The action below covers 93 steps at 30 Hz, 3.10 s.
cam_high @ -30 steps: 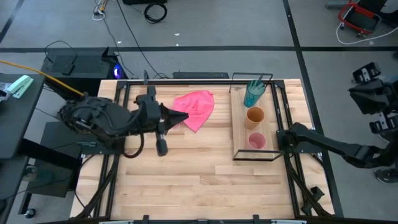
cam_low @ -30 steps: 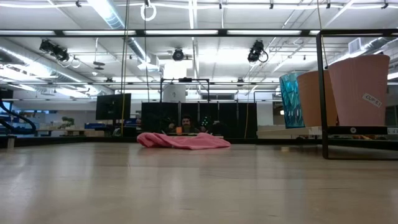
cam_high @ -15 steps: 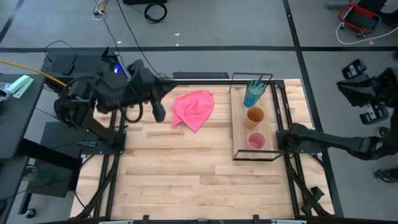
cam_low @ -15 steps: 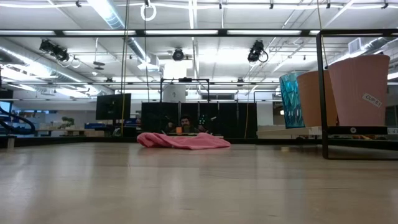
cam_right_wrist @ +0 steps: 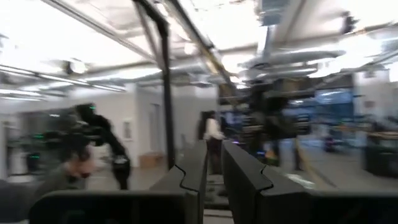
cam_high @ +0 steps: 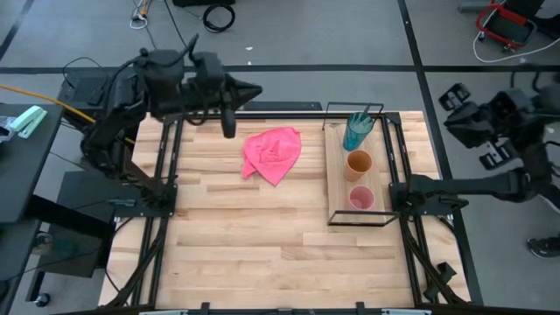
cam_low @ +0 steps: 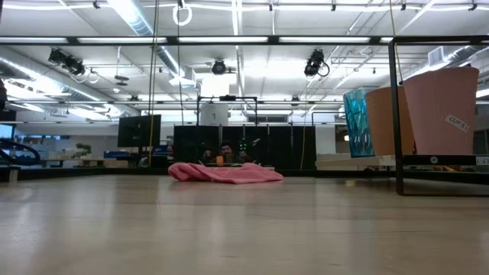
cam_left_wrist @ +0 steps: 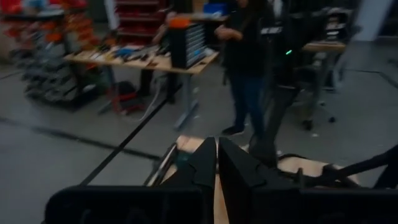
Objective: Stack small to large cups/mugs on shelf
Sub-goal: Return to Home Position
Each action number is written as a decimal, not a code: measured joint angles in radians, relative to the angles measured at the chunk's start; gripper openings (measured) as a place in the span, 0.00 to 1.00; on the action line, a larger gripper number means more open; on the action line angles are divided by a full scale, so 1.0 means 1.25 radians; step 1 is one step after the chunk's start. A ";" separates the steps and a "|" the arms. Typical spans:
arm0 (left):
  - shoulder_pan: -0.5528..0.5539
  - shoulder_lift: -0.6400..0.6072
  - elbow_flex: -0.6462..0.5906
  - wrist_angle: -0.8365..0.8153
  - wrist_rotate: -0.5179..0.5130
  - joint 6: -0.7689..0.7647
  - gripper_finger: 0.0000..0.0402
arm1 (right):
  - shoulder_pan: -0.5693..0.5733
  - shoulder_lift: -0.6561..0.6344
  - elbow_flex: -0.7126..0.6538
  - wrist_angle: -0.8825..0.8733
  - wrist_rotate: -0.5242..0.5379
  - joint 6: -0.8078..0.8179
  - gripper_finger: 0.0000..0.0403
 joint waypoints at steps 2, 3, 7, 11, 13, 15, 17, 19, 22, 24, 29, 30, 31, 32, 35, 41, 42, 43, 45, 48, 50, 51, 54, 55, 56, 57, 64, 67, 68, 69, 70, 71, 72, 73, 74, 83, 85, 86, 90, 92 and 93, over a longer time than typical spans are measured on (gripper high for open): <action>0.023 0.011 0.000 0.030 0.053 0.014 0.07 | 0.024 0.012 -0.030 0.066 -0.021 0.028 0.14; 0.032 0.017 0.000 0.043 0.075 0.016 0.07 | 0.035 0.019 -0.048 0.108 -0.041 0.048 0.14; 0.065 0.055 0.001 0.048 0.141 0.015 0.09 | 0.083 0.052 -0.123 0.283 -0.152 0.140 0.14; 0.083 0.092 -0.001 0.043 0.212 0.012 0.09 | 0.150 0.053 -0.171 0.327 -0.205 0.208 0.14; 0.083 0.100 -0.001 0.044 0.235 0.012 0.08 | 0.196 0.041 -0.183 0.333 -0.205 0.216 0.14; 0.083 0.104 -0.001 0.045 0.239 0.012 0.07 | 0.251 0.026 -0.190 0.360 -0.191 0.215 0.14; 0.082 0.104 -0.001 0.045 0.240 0.012 0.06 | 0.310 0.013 -0.194 0.403 -0.160 0.201 0.14; 0.083 0.104 -0.001 0.046 0.239 0.013 0.06 | 0.370 0.009 -0.203 0.448 -0.117 0.155 0.14; 0.083 0.104 -0.001 0.045 0.239 0.013 0.06 | 0.456 0.025 -0.240 0.485 -0.053 0.097 0.14; 0.083 0.104 -0.001 0.045 0.239 0.013 0.07 | 0.509 0.046 -0.271 0.513 -0.033 0.074 0.14; 0.083 0.104 -0.001 0.045 0.239 0.012 0.08 | 0.647 0.094 -0.292 0.553 -0.028 0.068 0.14; 0.082 0.104 -0.001 0.045 0.242 0.012 0.09 | 0.677 0.097 -0.288 0.552 -0.028 0.068 0.14; 0.080 0.104 -0.001 0.045 0.249 0.012 0.09 | 0.707 0.098 -0.285 0.555 -0.028 0.064 0.14; 0.078 0.104 -0.001 0.045 0.260 0.010 0.09 | 0.737 0.097 -0.285 0.553 -0.028 0.056 0.14; 0.064 0.104 -0.001 0.044 0.296 0.007 0.08 | 0.832 0.095 -0.283 0.521 0.014 0.040 0.14; 0.002 0.104 0.000 0.032 0.306 -0.009 0.06 | 1.068 0.113 -0.284 0.447 0.293 -0.037 0.14; -0.011 0.104 0.000 0.028 0.306 -0.009 0.06 | 1.108 0.117 -0.284 0.448 0.328 -0.062 0.14; -0.024 0.104 0.000 0.028 0.306 -0.012 0.06 | 1.146 0.123 -0.284 0.449 0.361 -0.087 0.14; -0.051 0.104 0.000 0.028 0.306 -0.019 0.07 | 1.225 0.136 -0.284 0.460 0.436 -0.126 0.14; -0.090 0.103 0.000 0.028 0.303 -0.028 0.08 | 1.333 0.159 -0.284 0.482 0.545 -0.189 0.14; -0.118 0.103 0.000 0.031 0.298 -0.030 0.09 | 1.391 0.175 -0.284 0.502 0.606 -0.237 0.14; -0.133 0.103 0.000 0.033 0.291 -0.029 0.09 | 1.416 0.183 -0.284 0.507 0.635 -0.254 0.14; -0.179 0.102 0.000 0.032 0.246 -0.030 0.08 | 1.472 0.195 -0.284 0.539 0.702 -0.308 0.14; -0.196 0.099 0.000 0.031 0.231 -0.030 0.08 | 1.485 0.194 -0.284 0.547 0.715 -0.321 0.14; -0.214 0.095 0.000 0.032 0.219 -0.030 0.08 | 1.493 0.191 -0.284 0.552 0.719 -0.328 0.14; -0.232 0.092 0.000 0.038 0.211 -0.034 0.07 | 1.496 0.187 -0.284 0.554 0.722 -0.330 0.14; -0.379 0.086 0.000 0.063 0.154 -0.061 0.06 | 1.496 0.158 -0.293 0.527 0.734 -0.317 0.14; -0.463 0.084 0.001 0.065 0.026 -0.091 0.07 | 1.496 0.156 -0.293 0.510 0.734 -0.316 0.14; -0.493 0.084 0.001 0.064 -0.031 -0.098 0.08 | 1.495 0.156 -0.293 0.506 0.734 -0.316 0.14; -0.524 0.085 0.000 0.062 -0.086 -0.107 0.08 | 1.495 0.156 -0.294 0.501 0.734 -0.315 0.14; -0.557 0.085 0.000 0.062 -0.143 -0.117 0.08 | 1.495 0.156 -0.294 0.497 0.734 -0.315 0.14; -0.588 0.085 0.000 0.062 -0.202 -0.127 0.09 | 1.495 0.156 -0.294 0.496 0.733 -0.315 0.14; -0.621 0.086 0.000 0.062 -0.257 -0.142 0.09 | 1.495 0.156 -0.294 0.496 0.732 -0.315 0.14; -0.652 0.086 0.000 0.062 -0.312 -0.161 0.09 | 1.495 0.154 -0.294 0.497 0.732 -0.312 0.14; -0.686 0.087 0.000 0.058 -0.369 -0.180 0.09 | 1.495 0.153 -0.294 0.496 0.732 -0.310 0.14; -0.955 0.136 -0.001 0.046 -0.783 -0.261 0.06 | 1.495 0.133 -0.294 0.444 0.732 -0.273 0.14; -0.994 0.141 -0.001 0.047 -0.783 -0.268 0.06 | 1.495 0.130 -0.294 0.443 0.732 -0.273 0.14; -1.008 0.143 -0.001 0.047 -0.773 -0.273 0.06 | 1.495 0.130 -0.294 0.443 0.732 -0.273 0.14; -1.062 0.145 -0.001 0.049 -0.746 -0.280 0.07 | 1.495 0.127 -0.294 0.443 0.732 -0.274 0.14; -1.092 0.145 -0.001 0.057 -0.743 -0.312 0.08 | 1.495 0.128 -0.294 0.443 0.732 -0.274 0.14; -1.109 0.145 -0.001 0.058 -0.730 -0.343 0.09 | 1.495 0.128 -0.294 0.442 0.732 -0.274 0.14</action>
